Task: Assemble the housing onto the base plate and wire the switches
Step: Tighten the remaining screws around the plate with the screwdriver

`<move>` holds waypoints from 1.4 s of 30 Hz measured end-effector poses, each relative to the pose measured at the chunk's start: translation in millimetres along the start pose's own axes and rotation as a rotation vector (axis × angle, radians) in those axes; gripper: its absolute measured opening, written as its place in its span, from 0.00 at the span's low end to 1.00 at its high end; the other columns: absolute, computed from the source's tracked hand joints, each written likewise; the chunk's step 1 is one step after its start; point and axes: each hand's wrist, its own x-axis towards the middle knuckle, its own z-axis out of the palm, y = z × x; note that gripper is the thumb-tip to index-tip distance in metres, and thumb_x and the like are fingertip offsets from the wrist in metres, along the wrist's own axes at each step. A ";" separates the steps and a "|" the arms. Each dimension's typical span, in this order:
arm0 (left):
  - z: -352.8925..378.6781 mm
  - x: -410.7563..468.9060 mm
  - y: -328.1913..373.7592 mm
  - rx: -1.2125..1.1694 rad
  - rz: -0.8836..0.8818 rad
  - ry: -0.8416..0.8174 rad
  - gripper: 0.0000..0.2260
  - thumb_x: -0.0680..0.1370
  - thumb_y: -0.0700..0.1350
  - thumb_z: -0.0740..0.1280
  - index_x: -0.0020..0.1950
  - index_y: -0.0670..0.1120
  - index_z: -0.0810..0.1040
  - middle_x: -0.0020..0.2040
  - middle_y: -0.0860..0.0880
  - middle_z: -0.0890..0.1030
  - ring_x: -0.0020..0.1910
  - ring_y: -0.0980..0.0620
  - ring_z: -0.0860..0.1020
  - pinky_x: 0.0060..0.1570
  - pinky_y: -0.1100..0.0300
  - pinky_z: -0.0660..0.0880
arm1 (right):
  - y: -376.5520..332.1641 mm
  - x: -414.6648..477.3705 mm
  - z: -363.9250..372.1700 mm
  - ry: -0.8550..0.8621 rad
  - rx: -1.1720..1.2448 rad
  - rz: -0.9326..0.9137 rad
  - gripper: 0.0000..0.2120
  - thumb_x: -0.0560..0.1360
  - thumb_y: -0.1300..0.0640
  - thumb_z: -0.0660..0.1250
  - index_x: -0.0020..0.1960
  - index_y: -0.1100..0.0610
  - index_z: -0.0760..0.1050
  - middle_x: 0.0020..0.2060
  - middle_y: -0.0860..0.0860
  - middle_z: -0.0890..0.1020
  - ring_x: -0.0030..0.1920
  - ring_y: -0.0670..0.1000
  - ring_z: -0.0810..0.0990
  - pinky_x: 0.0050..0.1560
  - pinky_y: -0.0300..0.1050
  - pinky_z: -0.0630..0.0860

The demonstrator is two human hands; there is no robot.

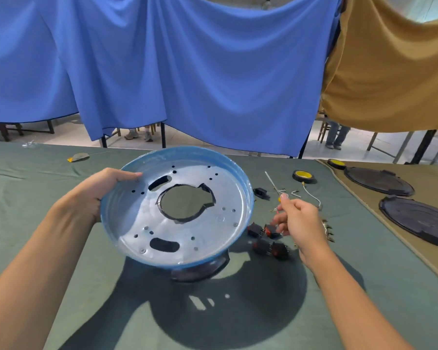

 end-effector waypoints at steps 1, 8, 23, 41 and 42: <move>1.3 -3.1 1.5 -0.053 0.017 0.002 0.11 0.77 0.48 0.68 0.43 0.40 0.79 0.30 0.44 0.81 0.25 0.46 0.79 0.35 0.54 0.72 | -0.2 -0.9 1.1 -0.009 0.007 0.008 0.16 0.81 0.50 0.60 0.42 0.60 0.74 0.23 0.50 0.80 0.21 0.47 0.73 0.31 0.43 0.69; 20.3 -28.7 8.7 -0.313 0.147 0.053 0.13 0.77 0.42 0.65 0.60 0.39 0.78 0.43 0.43 0.83 0.40 0.44 0.81 0.46 0.51 0.76 | -0.9 -6.2 3.2 -0.034 -0.002 0.005 0.15 0.81 0.50 0.60 0.42 0.60 0.74 0.25 0.52 0.81 0.24 0.51 0.74 0.30 0.43 0.70; 94.6 -60.7 4.4 0.443 1.220 0.848 0.19 0.72 0.38 0.72 0.62 0.52 0.81 0.54 0.43 0.71 0.55 0.40 0.73 0.56 0.58 0.68 | 9.4 -5.3 9.8 -0.080 -0.004 -0.027 0.16 0.80 0.49 0.61 0.41 0.60 0.74 0.27 0.54 0.82 0.25 0.50 0.74 0.34 0.45 0.70; 70.4 8.6 -65.8 1.330 1.645 0.847 0.23 0.69 0.33 0.63 0.61 0.47 0.83 0.56 0.34 0.75 0.54 0.34 0.73 0.50 0.41 0.71 | 3.2 18.5 9.4 -0.068 -0.819 -0.326 0.15 0.77 0.44 0.63 0.39 0.54 0.78 0.35 0.51 0.81 0.44 0.58 0.78 0.41 0.47 0.73; 70.2 10.5 -70.0 1.341 1.664 0.829 0.22 0.72 0.33 0.63 0.62 0.47 0.82 0.57 0.36 0.73 0.54 0.34 0.72 0.50 0.41 0.71 | 1.6 21.3 12.2 -0.094 -0.900 -0.341 0.15 0.77 0.44 0.63 0.40 0.54 0.78 0.37 0.52 0.82 0.45 0.58 0.78 0.41 0.46 0.73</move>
